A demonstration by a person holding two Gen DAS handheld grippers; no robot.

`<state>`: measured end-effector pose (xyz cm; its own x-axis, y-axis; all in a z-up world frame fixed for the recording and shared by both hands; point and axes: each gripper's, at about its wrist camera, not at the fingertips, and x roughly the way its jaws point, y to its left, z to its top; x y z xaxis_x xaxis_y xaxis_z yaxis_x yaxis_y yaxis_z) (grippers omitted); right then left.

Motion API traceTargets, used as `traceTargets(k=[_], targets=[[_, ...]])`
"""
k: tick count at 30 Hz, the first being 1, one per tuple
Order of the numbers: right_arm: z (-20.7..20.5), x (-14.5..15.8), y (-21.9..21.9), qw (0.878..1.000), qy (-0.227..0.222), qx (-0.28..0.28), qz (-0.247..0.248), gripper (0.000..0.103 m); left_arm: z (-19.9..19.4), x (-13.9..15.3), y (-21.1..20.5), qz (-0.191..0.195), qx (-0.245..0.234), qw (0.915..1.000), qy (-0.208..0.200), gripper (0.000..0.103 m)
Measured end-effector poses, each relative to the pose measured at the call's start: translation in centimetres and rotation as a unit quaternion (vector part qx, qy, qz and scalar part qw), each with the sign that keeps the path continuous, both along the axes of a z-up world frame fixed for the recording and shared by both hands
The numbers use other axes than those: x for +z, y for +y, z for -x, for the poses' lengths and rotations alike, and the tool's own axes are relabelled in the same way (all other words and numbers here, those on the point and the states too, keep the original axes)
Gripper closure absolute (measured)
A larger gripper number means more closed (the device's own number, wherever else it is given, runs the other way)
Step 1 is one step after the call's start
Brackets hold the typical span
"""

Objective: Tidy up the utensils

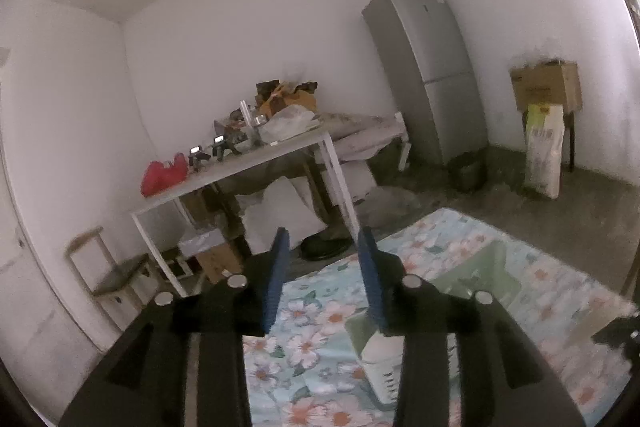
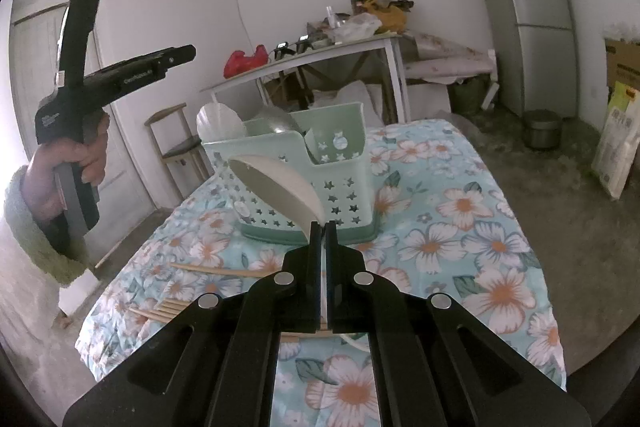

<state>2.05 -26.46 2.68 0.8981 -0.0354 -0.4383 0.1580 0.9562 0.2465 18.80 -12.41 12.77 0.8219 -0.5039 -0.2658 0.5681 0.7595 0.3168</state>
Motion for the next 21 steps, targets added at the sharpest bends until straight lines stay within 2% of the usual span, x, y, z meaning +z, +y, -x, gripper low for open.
traceTargets(k=[5, 9, 21], targets=[[0.0, 0.0, 0.0, 1.000, 0.001, 0.000, -0.001, 0.103, 0.3, 0.3, 1.5, 0.034, 0.019, 0.9989, 0.026, 0.062], [0.1, 0.0, -0.1, 1.000, 0.000, 0.000, -0.004, 0.103, 1.1, -0.2, 3.6, 0.066, 0.026, 0.9955, 0.063, 0.057], [0.1, 0.6, 0.4, 1.000, 0.000, 0.003, -0.012, 0.103, 4.8, -5.9, 7.0, 0.066, 0.054, 0.9836, 0.159, 0.052]])
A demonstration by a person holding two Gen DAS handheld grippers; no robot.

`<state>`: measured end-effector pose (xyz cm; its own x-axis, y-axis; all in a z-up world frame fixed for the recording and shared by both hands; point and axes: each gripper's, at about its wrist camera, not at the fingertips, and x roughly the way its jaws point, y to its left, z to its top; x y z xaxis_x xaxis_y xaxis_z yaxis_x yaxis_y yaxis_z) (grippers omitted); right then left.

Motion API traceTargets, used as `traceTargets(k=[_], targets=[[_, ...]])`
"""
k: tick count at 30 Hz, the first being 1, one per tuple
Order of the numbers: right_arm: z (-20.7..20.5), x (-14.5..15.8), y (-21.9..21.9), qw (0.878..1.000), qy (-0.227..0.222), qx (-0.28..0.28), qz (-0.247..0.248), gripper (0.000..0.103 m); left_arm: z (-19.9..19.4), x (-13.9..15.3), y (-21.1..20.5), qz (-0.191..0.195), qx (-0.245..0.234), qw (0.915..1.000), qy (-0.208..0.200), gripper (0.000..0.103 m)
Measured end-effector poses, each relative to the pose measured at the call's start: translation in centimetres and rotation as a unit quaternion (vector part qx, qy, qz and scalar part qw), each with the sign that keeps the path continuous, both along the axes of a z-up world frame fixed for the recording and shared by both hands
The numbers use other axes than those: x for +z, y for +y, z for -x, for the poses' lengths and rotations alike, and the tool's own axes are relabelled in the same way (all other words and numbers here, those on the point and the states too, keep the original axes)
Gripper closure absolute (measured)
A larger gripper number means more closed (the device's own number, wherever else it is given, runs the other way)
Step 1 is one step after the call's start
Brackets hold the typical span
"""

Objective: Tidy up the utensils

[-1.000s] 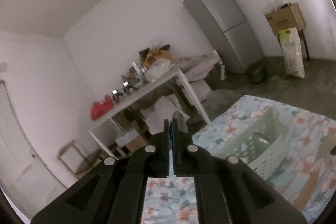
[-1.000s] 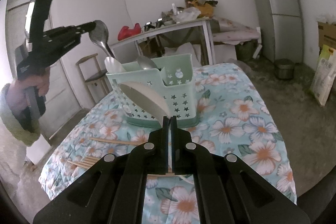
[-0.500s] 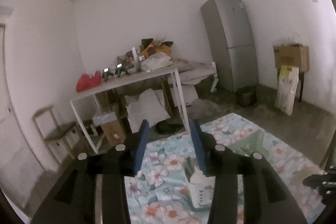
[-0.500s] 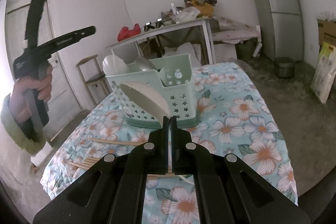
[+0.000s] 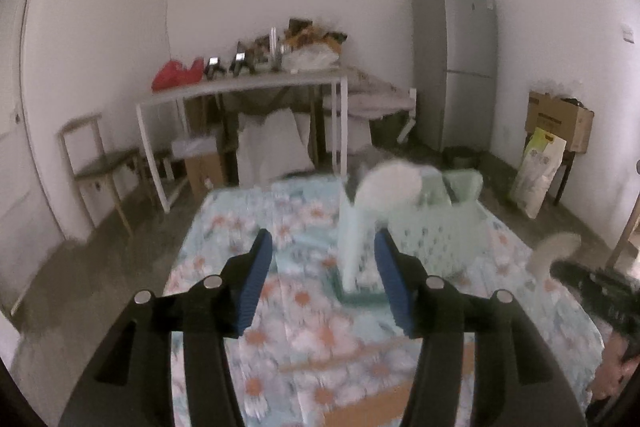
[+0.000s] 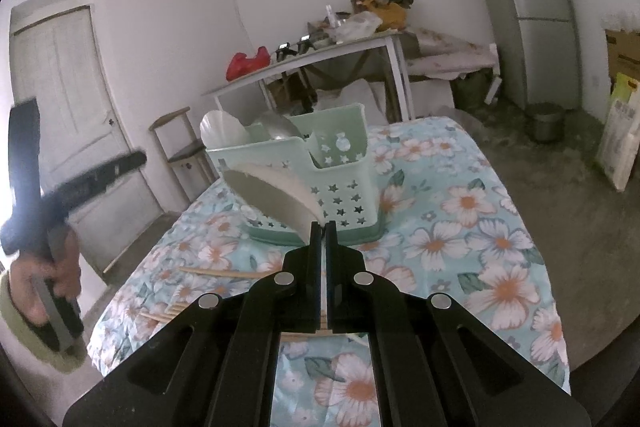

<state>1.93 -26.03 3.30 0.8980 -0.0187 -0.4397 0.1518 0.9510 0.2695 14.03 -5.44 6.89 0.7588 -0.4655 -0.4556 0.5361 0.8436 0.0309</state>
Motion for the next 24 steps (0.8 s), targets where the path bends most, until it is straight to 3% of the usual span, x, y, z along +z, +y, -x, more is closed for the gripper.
traceTargets(k=[13, 24], targets=[[0.3, 0.7, 0.3, 1.000, -0.008, -0.001, 0.005, 0.103, 2.7, -4.5, 0.4, 0.007, -0.015, 0.9965, 0.082, 0.051], [0.3, 5.0, -2.0, 0.998, -0.067, 0.001, -0.005, 0.103, 2.9, -6.5, -0.3, 0.009, -0.023, 0.9919, 0.125, 0.051]])
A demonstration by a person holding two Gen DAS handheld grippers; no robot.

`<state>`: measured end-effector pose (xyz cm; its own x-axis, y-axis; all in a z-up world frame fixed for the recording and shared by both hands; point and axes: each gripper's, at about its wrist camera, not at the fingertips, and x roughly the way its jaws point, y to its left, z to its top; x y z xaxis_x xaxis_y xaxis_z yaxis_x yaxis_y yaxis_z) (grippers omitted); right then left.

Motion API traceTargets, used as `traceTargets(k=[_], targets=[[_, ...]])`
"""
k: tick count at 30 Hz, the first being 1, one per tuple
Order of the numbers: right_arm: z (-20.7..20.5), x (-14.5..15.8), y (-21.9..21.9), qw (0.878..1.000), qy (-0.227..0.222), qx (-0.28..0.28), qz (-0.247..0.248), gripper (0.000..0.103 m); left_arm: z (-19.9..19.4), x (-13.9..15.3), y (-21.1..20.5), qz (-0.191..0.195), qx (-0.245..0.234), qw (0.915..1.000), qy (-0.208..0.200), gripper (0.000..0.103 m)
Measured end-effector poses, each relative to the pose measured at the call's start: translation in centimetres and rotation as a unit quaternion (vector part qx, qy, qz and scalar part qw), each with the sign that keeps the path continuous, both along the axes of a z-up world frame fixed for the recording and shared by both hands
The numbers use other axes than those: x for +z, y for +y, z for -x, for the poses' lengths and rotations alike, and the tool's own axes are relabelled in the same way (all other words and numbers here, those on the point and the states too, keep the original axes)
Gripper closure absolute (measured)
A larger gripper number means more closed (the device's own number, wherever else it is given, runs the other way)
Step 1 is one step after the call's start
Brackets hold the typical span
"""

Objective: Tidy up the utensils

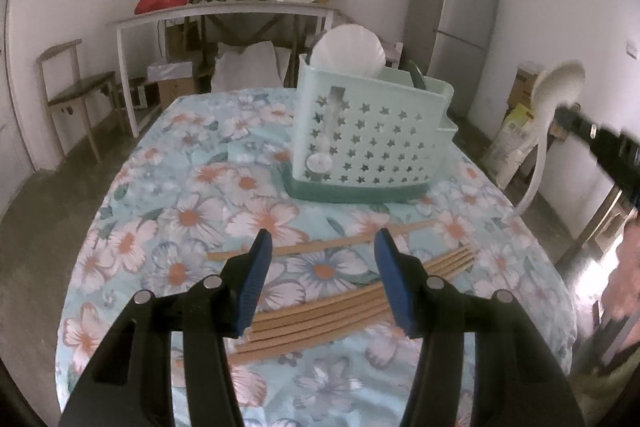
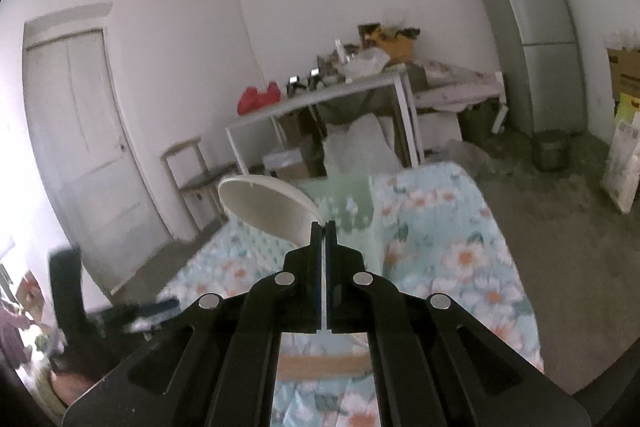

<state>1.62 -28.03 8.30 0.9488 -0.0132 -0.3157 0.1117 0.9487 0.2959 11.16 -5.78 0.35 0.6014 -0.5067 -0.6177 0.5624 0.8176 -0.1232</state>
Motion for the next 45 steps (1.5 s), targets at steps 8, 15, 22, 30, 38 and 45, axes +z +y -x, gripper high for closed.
traceTargets(k=[8, 15, 22, 30, 38, 45], targets=[[-2.4, 4.6, -2.8, 0.998, -0.059, 0.008, -0.002, 0.103, -0.4, -0.7, -0.2, -0.003, 0.004, 0.9999, 0.013, 0.048], [-6.2, 6.7, -4.0, 0.993, -0.113, 0.040, -0.024, 0.103, -1.1, -1.0, 0.6, -0.008, 0.019, 0.9997, 0.016, 0.037], [-11.9, 4.7, -5.7, 0.985, -0.109, 0.093, -0.099, 0.103, -1.5, -1.3, 1.2, -0.007, 0.022, 0.9995, 0.020, 0.034], [-14.7, 0.8, -7.8, 0.972, -0.078, 0.100, -0.198, 0.103, -2.2, -1.7, 1.8, -0.006, 0.032, 0.9992, 0.024, 0.034], [-13.8, 2.2, -7.6, 0.975, -0.087, 0.099, -0.181, 0.103, -2.4, -1.8, 1.9, -0.002, 0.031, 0.9992, 0.025, 0.034], [-14.7, -0.8, -6.9, 0.984, -0.025, 0.087, -0.154, 0.098, -1.9, -1.6, 1.8, -0.004, 0.027, 0.9995, 0.019, 0.034]])
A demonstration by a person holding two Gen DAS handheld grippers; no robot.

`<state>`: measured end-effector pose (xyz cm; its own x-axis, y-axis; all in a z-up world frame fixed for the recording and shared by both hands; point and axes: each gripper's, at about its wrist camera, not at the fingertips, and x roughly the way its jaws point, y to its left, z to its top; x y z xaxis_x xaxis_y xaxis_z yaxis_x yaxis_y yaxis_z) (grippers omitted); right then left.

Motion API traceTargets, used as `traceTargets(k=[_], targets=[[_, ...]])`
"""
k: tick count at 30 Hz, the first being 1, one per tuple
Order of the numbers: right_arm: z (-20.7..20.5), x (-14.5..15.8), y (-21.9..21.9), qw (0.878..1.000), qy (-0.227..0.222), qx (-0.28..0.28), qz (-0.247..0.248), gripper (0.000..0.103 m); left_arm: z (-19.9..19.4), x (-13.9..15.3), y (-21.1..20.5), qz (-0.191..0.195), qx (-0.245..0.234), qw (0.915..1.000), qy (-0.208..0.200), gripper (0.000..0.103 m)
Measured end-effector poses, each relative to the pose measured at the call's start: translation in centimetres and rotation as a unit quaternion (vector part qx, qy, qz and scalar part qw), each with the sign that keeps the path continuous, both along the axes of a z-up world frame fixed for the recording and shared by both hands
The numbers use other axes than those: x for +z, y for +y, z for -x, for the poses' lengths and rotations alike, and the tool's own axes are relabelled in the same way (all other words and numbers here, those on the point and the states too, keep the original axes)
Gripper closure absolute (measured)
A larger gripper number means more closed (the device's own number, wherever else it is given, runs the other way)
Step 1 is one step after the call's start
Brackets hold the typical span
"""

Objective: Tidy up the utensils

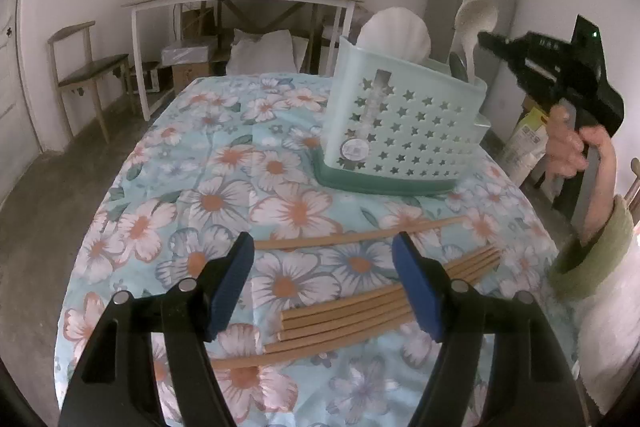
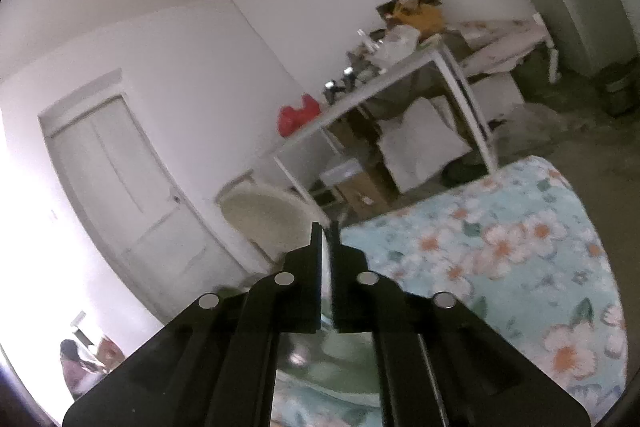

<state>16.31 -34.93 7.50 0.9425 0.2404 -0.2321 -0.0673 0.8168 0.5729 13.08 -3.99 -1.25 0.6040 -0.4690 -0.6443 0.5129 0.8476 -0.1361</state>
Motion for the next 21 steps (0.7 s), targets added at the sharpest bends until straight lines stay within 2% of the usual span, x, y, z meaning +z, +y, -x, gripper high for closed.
traceTargets(k=[3, 11, 21], targets=[[1.3, -0.2, 0.0, 1.000, 0.003, -0.002, 0.006, 0.092, 0.0, 0.1, 0.1, 0.001, 0.002, 1.0000, 0.000, 0.034], [3.0, 0.6, -0.4, 0.999, 0.007, -0.017, 0.031, 0.056, 0.2, 0.2, 0.3, 0.008, 0.002, 1.0000, 0.004, 0.034], [6.2, 0.9, -0.4, 0.998, 0.024, -0.040, 0.039, 0.052, 0.5, 0.5, 0.6, 0.012, 0.005, 0.9999, 0.000, 0.033]])
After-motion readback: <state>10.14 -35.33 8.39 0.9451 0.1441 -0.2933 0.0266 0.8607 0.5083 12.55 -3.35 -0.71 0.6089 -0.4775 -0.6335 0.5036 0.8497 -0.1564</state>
